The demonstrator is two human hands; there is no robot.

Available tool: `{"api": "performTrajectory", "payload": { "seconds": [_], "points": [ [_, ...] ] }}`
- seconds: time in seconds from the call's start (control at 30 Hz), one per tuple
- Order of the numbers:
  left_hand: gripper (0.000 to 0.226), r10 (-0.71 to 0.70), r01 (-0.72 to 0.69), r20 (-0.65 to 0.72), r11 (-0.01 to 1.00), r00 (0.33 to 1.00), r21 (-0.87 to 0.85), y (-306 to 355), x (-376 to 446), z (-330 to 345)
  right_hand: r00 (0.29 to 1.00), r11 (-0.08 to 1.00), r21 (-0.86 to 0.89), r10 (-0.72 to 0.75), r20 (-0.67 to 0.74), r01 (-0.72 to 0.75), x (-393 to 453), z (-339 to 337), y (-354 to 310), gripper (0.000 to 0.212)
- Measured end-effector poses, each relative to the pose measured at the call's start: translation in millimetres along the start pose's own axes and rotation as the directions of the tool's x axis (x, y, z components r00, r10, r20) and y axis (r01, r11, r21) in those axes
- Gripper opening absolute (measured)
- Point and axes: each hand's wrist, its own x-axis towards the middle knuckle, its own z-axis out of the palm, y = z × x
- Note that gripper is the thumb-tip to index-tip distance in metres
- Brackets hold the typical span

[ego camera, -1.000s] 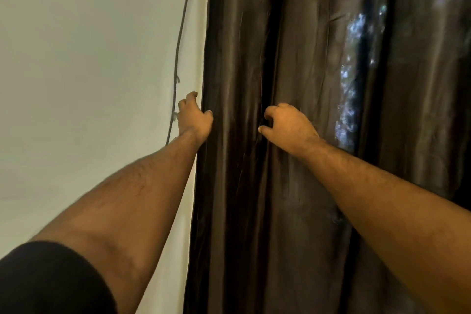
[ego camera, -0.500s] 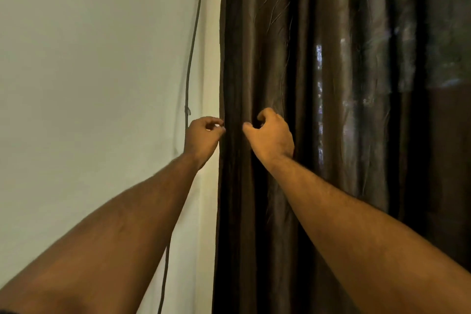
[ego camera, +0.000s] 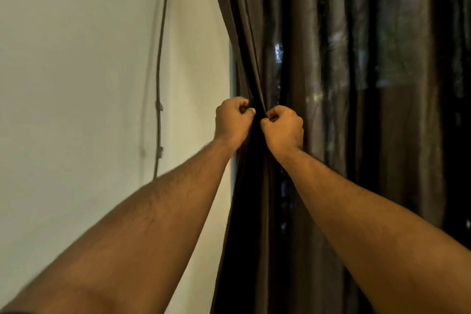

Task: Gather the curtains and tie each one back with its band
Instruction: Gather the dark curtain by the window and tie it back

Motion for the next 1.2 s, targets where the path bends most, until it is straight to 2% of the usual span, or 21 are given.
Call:
{"api": "performTrajectory", "payload": {
  "seconds": [0.17,0.4,0.5,0.6,0.7,0.87,0.93,1.07,1.13,1.2],
  "points": [
    [0.01,0.1,-0.1,0.04,0.995,0.994,-0.005,51,8,55,0.997,1.0,-0.003,-0.027,-0.07,0.027,26,-51,26,0.02],
    [0.006,0.147,-0.138,0.13,0.987,0.981,-0.077,116,-4,134,0.989,0.998,-0.043,-0.052,-0.139,0.046,64,-143,79,0.012],
    [0.024,0.101,-0.088,0.123,0.991,0.987,-0.105,124,-12,155,0.99,0.995,0.012,-0.102,-0.096,0.104,65,-160,96,0.009],
    [0.04,0.019,-0.011,0.039,0.984,0.999,-0.177,117,-18,158,0.983,0.98,0.084,-0.181,-0.016,0.182,61,-159,101,0.006],
    [0.043,-0.029,0.018,-0.054,0.98,0.998,-0.198,103,-19,148,0.969,0.965,0.117,-0.242,0.051,0.234,61,-146,99,0.01],
    [0.025,0.034,-0.059,-0.122,0.976,0.992,-0.208,74,-17,122,0.977,0.962,0.171,-0.214,-0.009,0.212,66,-117,92,0.004],
    [0.023,0.048,-0.074,-0.127,0.974,0.991,-0.212,67,-15,113,0.983,0.97,0.16,-0.183,-0.003,0.182,65,-102,86,0.015],
    [0.035,0.045,-0.063,-0.14,0.99,0.989,-0.125,47,-5,97,0.993,0.986,0.114,-0.115,-0.033,0.118,61,-74,67,0.049],
    [0.04,0.04,-0.053,-0.152,0.995,0.988,-0.086,37,-2,87,0.993,0.993,0.066,-0.094,-0.07,0.098,61,-64,58,0.044],
    [0.04,0.053,-0.067,-0.162,0.994,0.985,-0.081,30,1,76,0.992,0.995,0.049,-0.084,-0.089,0.089,61,-59,50,0.021]
  ]
}}
